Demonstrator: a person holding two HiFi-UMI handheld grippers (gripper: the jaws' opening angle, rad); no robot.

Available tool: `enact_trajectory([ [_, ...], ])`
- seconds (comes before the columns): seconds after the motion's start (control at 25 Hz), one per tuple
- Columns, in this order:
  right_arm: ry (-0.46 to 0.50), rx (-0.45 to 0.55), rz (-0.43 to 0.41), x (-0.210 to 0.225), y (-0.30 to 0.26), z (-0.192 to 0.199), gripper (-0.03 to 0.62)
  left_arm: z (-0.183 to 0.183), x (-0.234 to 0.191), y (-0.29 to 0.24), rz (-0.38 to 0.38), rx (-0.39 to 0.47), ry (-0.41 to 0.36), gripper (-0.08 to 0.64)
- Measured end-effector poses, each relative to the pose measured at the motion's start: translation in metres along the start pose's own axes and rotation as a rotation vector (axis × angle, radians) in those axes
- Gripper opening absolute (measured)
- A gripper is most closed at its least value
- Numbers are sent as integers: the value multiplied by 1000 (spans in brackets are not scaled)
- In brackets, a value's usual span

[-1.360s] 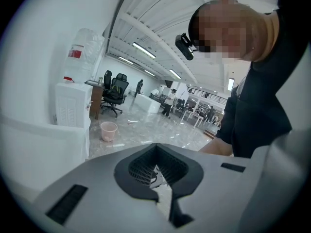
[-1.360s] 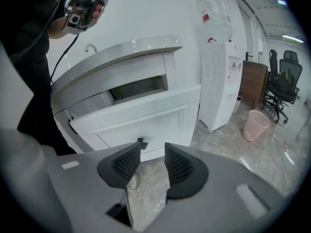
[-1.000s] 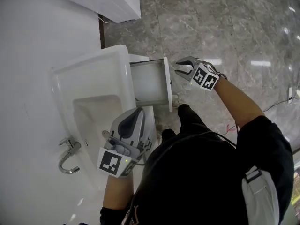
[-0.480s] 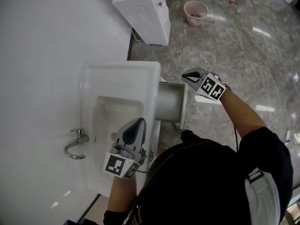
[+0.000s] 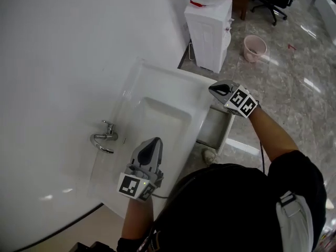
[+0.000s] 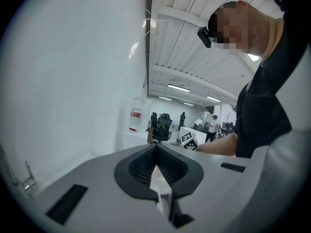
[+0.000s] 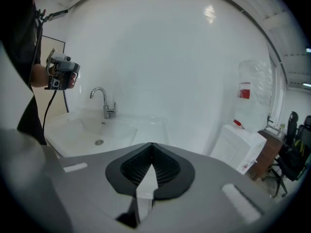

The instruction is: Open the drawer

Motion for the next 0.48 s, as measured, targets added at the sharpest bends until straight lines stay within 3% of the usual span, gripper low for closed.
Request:
enact_trajectory([
  [0.48,87,82,-156,-153,-63,-151,0,4,-7,229,-344,121,12,-3],
])
Point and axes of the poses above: the fingertips, and each gripper's own axes: y backward along the fingers, x to its right, z out of its underside, the point moved 7 cm from there along y, backward along the fingers, and after that the axes turned 7 degrees about z, right-handed, at the moved point
